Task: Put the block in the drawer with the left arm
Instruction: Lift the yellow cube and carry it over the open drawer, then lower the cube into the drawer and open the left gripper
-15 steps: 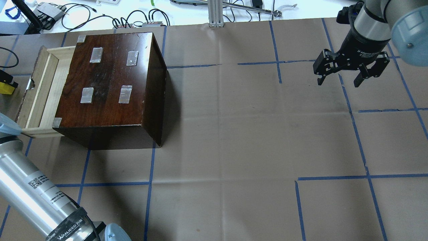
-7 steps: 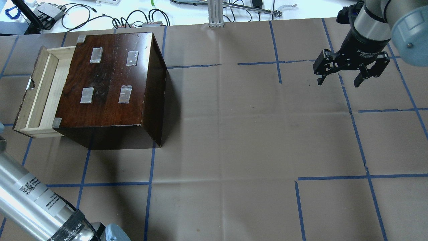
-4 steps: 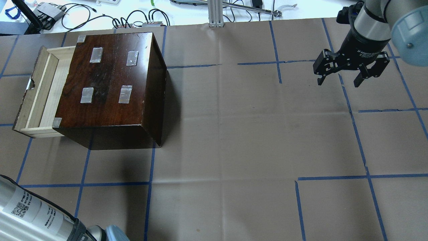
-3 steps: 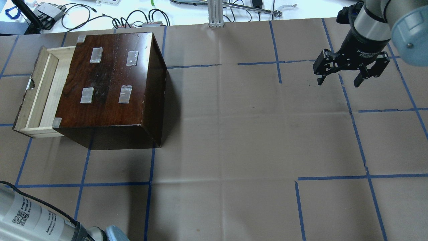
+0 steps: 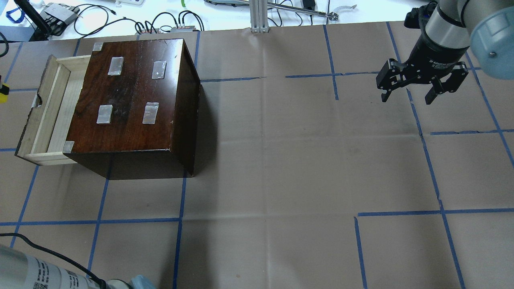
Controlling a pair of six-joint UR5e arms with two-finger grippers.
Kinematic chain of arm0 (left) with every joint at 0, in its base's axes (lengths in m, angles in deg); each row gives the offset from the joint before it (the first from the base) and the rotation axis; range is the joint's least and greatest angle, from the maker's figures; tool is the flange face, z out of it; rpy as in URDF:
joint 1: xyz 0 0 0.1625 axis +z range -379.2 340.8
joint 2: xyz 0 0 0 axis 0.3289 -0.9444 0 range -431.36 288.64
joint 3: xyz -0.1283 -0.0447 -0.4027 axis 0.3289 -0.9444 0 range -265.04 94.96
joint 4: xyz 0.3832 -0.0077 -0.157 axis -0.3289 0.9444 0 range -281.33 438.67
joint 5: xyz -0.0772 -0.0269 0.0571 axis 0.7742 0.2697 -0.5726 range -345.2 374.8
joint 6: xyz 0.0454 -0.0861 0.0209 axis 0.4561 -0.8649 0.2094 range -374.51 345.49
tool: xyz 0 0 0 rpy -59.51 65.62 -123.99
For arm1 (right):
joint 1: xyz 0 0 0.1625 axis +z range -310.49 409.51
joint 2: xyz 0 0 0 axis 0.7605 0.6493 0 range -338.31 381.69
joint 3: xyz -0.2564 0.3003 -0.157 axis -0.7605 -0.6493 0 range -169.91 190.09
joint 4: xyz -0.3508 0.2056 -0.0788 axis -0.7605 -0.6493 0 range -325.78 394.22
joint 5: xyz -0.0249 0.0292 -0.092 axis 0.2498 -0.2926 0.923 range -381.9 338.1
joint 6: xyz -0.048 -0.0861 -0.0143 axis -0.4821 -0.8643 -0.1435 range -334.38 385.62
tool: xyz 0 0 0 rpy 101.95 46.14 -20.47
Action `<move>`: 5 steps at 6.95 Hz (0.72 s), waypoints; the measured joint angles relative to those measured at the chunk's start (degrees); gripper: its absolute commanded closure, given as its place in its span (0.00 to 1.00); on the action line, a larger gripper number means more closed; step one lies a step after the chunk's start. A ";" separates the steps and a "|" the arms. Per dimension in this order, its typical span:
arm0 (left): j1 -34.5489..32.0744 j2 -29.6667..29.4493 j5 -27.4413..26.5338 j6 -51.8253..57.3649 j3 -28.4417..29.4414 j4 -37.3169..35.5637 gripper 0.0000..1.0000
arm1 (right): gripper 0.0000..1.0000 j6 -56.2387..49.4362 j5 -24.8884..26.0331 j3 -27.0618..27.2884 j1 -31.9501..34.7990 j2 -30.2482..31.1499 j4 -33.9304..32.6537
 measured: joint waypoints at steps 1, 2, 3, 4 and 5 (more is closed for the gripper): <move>-1.49 3.38 -0.35 -2.09 -4.19 -0.71 0.70 | 0.00 0.00 0.00 0.01 0.00 -0.02 0.00; -2.88 6.20 -0.51 -3.63 -7.86 -1.13 0.70 | 0.00 0.00 0.00 0.01 0.00 -0.04 0.00; -4.02 8.02 -0.57 -4.59 -10.49 -1.67 0.70 | 0.00 0.00 0.00 0.02 0.00 -0.05 0.00; -4.82 9.05 -0.58 -5.55 -12.05 -2.12 0.70 | 0.00 0.00 0.00 0.02 0.00 -0.04 0.00; -5.31 9.32 -0.57 -6.47 -12.70 -2.31 0.70 | 0.00 0.00 0.00 0.02 0.00 -0.03 0.00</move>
